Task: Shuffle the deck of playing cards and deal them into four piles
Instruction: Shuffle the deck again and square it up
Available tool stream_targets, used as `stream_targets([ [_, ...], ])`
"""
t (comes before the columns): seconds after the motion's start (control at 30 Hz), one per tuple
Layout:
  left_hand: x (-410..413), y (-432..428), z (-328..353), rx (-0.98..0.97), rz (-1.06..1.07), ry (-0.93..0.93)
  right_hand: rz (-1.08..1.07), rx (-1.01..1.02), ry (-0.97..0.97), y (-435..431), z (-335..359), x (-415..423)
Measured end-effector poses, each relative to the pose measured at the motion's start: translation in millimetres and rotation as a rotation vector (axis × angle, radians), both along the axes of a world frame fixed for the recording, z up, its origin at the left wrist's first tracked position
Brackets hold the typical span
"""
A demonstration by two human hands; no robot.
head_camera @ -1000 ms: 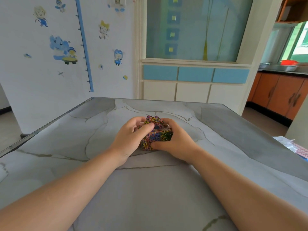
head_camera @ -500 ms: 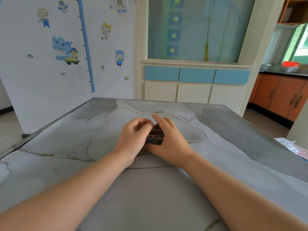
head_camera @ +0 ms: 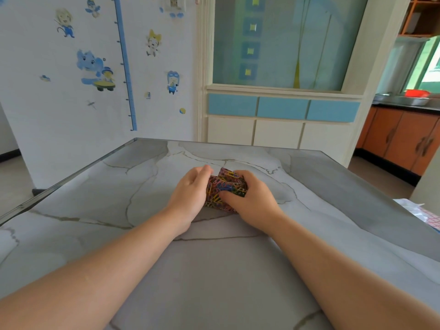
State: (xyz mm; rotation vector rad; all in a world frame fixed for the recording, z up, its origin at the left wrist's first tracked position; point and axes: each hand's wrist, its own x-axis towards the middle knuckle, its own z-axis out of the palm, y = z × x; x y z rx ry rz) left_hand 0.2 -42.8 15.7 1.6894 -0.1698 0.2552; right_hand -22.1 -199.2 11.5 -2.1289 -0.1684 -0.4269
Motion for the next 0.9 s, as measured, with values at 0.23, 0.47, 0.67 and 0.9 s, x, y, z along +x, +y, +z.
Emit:
stream_targets([
  [0.23,-7,-5,2,-0.106,0.032,-0.108,0.073,0.147,-0.112,13,3,-3],
  [0.47,0,-5,-2,-0.082,0.138,-0.085,0.034,-0.141,-0.118,-2,7,-6],
  [0.67,-12,-9,-4,0.02,-0.074,-0.154,0.191,-0.576,-0.324,9,23,-11],
  [0.9,-3,-8,-6,0.134,0.106,-0.147,-0.073,-0.605,-0.035,-14,37,-8],
])
